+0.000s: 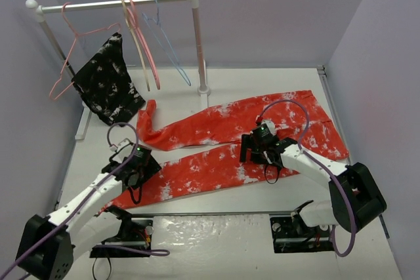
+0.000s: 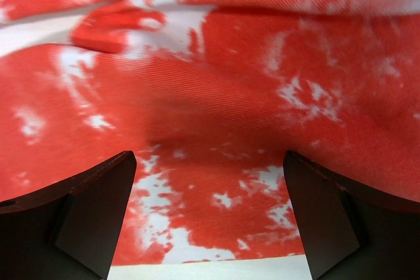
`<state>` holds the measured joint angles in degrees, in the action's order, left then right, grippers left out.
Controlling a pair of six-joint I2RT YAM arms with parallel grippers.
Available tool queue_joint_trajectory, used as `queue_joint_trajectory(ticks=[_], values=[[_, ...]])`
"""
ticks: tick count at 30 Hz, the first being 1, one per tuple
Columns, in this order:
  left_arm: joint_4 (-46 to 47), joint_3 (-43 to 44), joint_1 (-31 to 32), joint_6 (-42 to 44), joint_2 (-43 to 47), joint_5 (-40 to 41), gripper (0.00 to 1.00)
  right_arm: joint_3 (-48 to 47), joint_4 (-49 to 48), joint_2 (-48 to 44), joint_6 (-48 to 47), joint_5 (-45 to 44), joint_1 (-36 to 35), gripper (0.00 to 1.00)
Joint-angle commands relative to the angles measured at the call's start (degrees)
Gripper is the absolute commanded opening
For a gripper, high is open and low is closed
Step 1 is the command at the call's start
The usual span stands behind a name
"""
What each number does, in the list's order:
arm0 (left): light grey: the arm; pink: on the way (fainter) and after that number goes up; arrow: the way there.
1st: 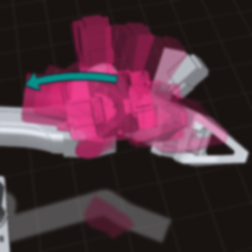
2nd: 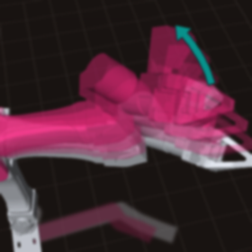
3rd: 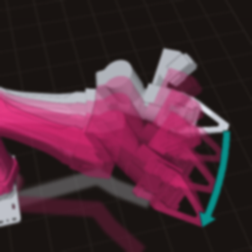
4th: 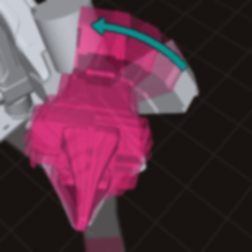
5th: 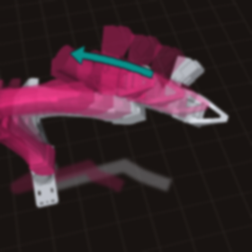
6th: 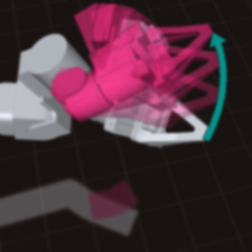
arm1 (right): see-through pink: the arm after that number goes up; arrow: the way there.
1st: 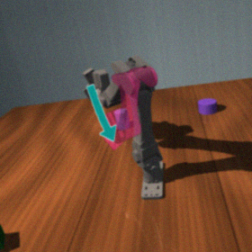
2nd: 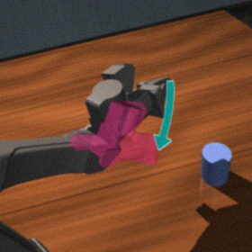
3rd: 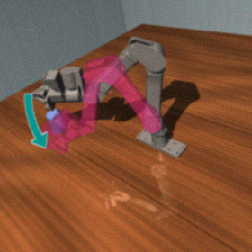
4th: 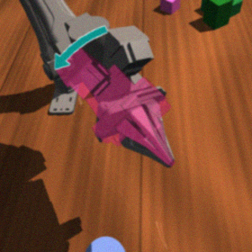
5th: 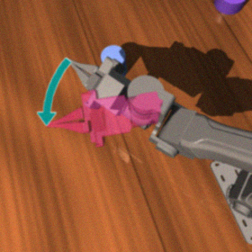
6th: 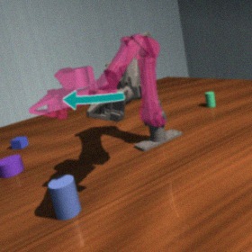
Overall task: Place the trousers on the hanger
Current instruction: Fold the trousers
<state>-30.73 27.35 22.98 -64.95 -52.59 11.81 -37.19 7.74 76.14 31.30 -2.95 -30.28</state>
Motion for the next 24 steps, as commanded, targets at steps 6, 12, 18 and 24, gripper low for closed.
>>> queue_joint_trajectory(ticks=[6, 12, 18, 24], values=[[18.3, -0.5, 6.1, -8.1, -19.2, 6.1, 0.68, 6.7, 0.5, -2.3, 8.0, -0.6, 8.2, 0.95], [24.2, 5.4, 2.1, 3.1, -25.0, 5.6, 0.68, 5.5, 3.4, -4.1, 10.0, -2.1, 8.9, 0.95], [19.3, 9.6, -2.5, 9.9, -13.2, 5.2, 0.68, -1.0, 3.7, -11.1, 2.9, -1.8, 6.7, 0.96], [21.4, 12.7, -11.7, 18.9, -7.5, 1.7, 0.68, -5.6, 3.7, -14.3, -2.2, -1.6, 5.7, 0.96]])
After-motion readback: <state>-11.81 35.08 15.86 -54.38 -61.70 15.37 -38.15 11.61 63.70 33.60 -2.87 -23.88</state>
